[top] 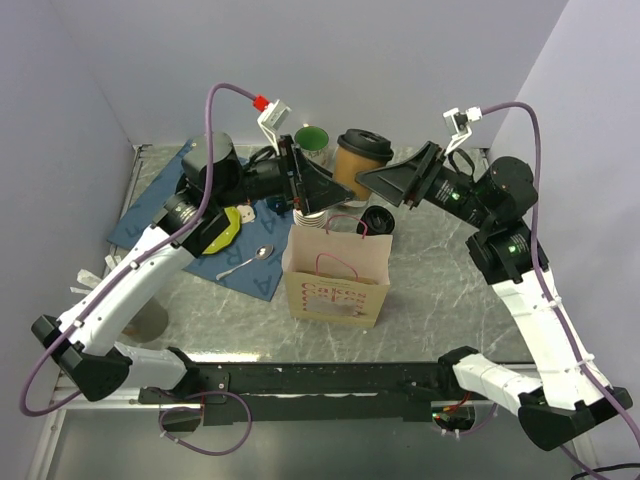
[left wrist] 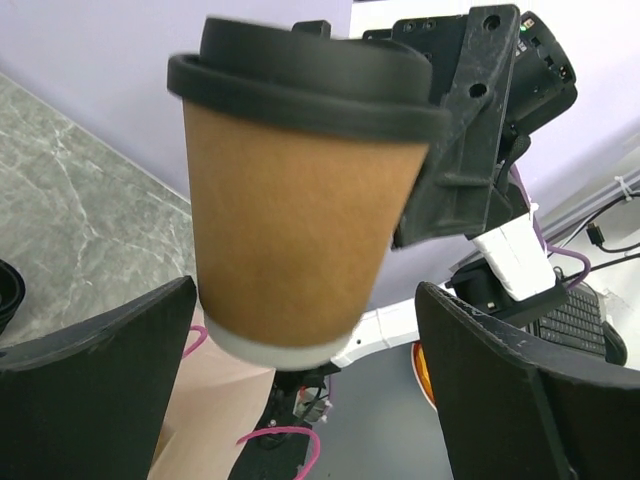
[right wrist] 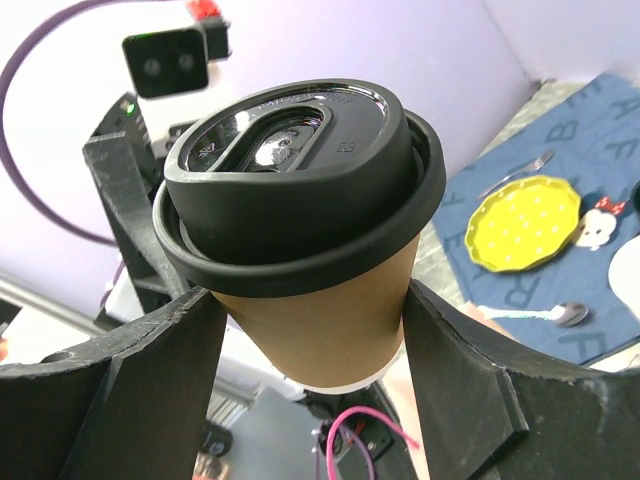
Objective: Pack the takeout coffee
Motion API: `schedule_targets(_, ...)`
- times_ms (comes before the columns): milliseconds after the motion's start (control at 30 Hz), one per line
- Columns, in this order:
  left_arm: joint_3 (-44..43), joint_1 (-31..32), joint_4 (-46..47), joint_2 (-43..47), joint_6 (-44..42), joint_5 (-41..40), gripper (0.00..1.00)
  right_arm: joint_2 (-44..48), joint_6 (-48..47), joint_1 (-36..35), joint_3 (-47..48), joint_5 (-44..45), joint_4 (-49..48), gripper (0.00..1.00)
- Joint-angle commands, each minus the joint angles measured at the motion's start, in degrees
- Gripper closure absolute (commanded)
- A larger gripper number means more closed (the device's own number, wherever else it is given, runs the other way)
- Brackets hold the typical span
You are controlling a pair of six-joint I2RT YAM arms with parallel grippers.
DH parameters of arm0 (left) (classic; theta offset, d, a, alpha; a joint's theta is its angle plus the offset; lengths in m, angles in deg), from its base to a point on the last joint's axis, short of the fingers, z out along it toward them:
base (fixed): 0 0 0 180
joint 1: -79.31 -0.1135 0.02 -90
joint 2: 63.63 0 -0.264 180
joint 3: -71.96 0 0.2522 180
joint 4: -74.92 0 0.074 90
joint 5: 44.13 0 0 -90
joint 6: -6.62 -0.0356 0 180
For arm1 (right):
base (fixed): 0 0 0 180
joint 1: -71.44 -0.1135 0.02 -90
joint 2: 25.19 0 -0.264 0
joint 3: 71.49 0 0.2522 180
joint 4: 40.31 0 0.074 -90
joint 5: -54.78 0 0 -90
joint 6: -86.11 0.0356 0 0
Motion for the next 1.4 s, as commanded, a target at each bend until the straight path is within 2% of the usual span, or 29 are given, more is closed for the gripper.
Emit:
schedule_targets(0,-0.3,0.2,5.6,-0.6,2.2,2.7,0.06,2.2,1.4,-0.6,-1.1,-2.1,-4.7,0.43)
schedule_targets(67,-0.2,0.5,7.4,-0.6,2.6,2.7,0.08,2.9,1.8,-0.7,-2.0,-2.2,-5.2,0.43)
schedule_targets(200,0.2,1.5,8.8,-0.4,3.2,4.1,0.2,3.6,1.6,-0.7,-2.3,-2.1,-4.9,0.43)
schedule_targets(233,0.4,1.6,9.4,-0.5,3.5,4.3,0.21,3.5,1.5,-0.7,-2.0,-2.2,-4.8,0.43)
schedule_targets(467,1.2,3.2,12.1,-1.0,5.4,5.9,0.13,3.9,1.7,-0.7,-2.0,-2.1,-5.8,0.43)
schedule_targets(700,1.8,3.5,11.7,-0.7,4.9,5.0,0.17,4.8,2.0,-0.7,-4.2,-1.9,-7.4,0.43)
schedule_targets(1033,5.7,3.5,13.2,0.0,5.2,4.9,0.12,6.7,2.0,-0.7,-8.9,-1.3,-9.4,0.43)
schedule_targets(1133,6.0,3.5,13.4,0.0,5.2,5.2,0.21,7.1,1.7,-0.7,-9.6,-1.4,-8.9,0.43)
schedule_targets(1200,6.1,3.5,13.5,0.4,5.2,5.1,0.31,7.3,1.4,-0.7,-9.6,-1.4,-8.6,0.43)
schedule_targets(1233,6.1,3.5,13.3,0.5,4.7,5.0,0.36,7.4,1.2,-0.7,-9.6,-1.4,-8.2,0.41)
schedule_targets(1267,6.1,3.5,12.9,0.6,4.5,4.9,0.47,7.5,1.0,-0.7,-9.3,-1.5,-7.6,0.39)
schedule_targets(1333,5.9,3.5,11.7,0.9,3.0,5.1,0.58,7.5,-0.9,-0.7,-7.7,-1.9,-3.6,0.32)
schedule_targets(1367,5.8,3.5,11.1,1.2,2.4,5.2,0.59,7.4,-2.5,-0.7,-6.9,-2.3,-2.1,0.3)
